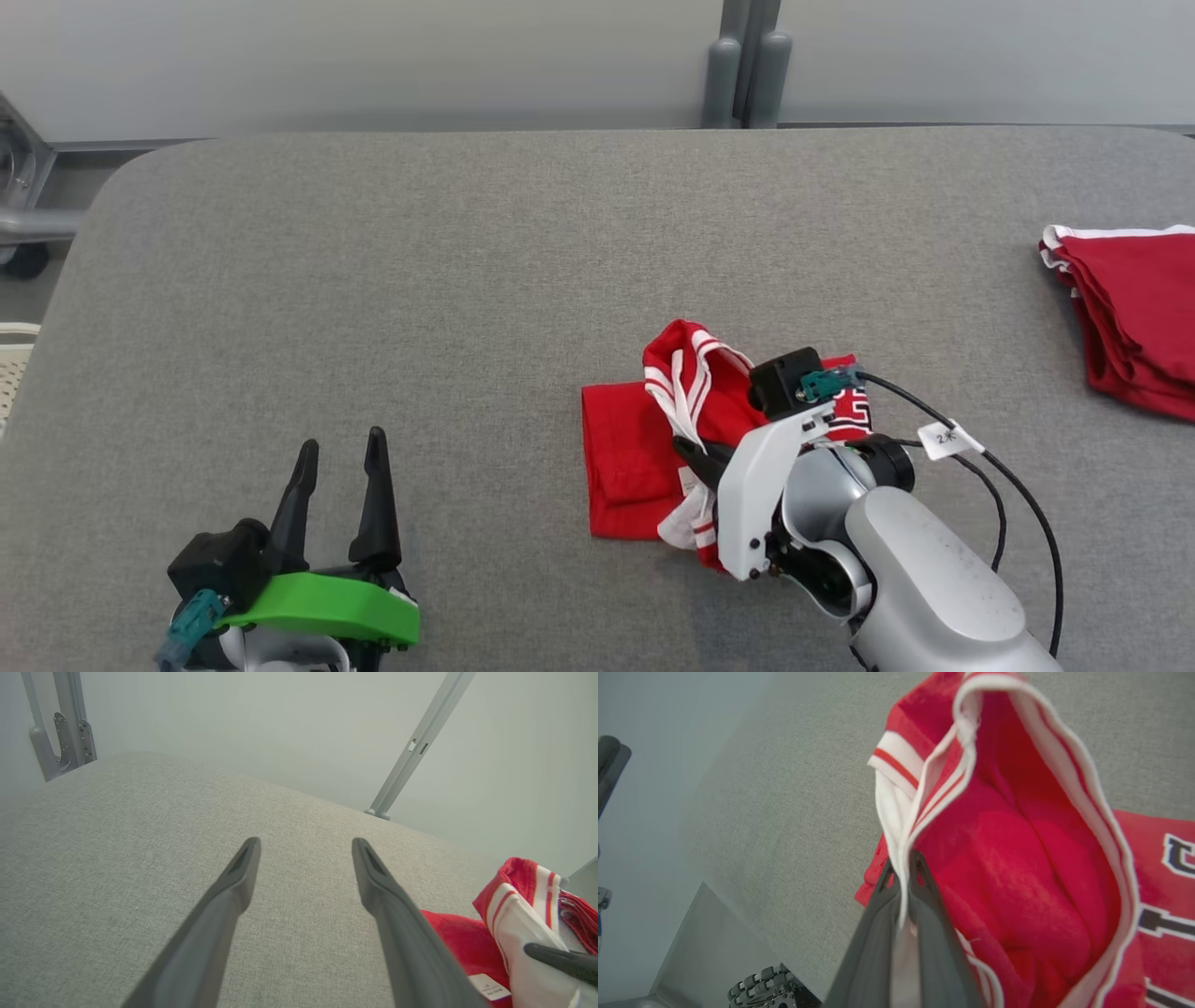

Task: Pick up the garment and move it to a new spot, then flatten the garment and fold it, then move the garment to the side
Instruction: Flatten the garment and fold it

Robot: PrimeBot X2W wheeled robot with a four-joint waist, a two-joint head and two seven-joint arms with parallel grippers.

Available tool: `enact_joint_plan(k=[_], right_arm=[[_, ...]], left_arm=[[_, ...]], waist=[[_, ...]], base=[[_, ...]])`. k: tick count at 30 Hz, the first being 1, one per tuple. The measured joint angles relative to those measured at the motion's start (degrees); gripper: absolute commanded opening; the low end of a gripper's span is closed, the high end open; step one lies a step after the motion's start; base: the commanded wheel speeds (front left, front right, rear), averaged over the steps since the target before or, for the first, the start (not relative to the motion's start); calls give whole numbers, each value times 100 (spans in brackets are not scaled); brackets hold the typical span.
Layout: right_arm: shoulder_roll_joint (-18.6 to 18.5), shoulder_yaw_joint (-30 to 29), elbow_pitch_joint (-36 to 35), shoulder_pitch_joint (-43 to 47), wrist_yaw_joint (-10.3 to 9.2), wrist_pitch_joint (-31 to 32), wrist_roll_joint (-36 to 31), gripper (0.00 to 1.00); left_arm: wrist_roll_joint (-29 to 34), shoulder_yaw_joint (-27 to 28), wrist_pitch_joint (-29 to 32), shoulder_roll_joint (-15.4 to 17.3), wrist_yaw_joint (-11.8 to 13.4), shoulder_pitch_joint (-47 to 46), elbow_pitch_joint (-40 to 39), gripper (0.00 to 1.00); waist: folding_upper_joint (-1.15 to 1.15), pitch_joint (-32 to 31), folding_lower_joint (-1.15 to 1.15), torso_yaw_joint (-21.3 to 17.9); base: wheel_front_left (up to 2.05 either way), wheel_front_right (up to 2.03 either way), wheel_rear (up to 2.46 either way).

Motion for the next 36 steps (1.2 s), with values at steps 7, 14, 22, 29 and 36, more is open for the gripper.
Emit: enact_joint_plan(k=[7, 14, 22, 29, 36], right_arm=[[125, 112, 1015, -455, 0, -417, -67, 0], [130, 547, 1540, -812, 0, -828, 489, 88], [131, 1172, 1796, -1185, 0, -1148, 1120, 100], [136, 1438, 1827, -1430, 0, -1557, 1377, 100], [135, 1162, 2038, -1667, 0, -2193, 936, 100]], left_arm=[[0, -107, -4, -44, -47, -115, 92, 100], [0, -131, -4, -76, -48, -141, 146, 100], [4, -178, -5, -91, -65, -172, 189, 100], [22, -172, -4, -97, -67, -190, 178, 100], [97, -198, -5, -99, -67, -157, 103, 100]], waist=[[0, 34, 0, 239], [0, 63, 0, 340], [0, 45, 0, 261], [0, 20, 0, 164], [0, -12, 0, -13]], base=[[0, 0, 0], [0, 0, 0], [0, 0, 0], [0, 0, 0], [0, 0, 0]])
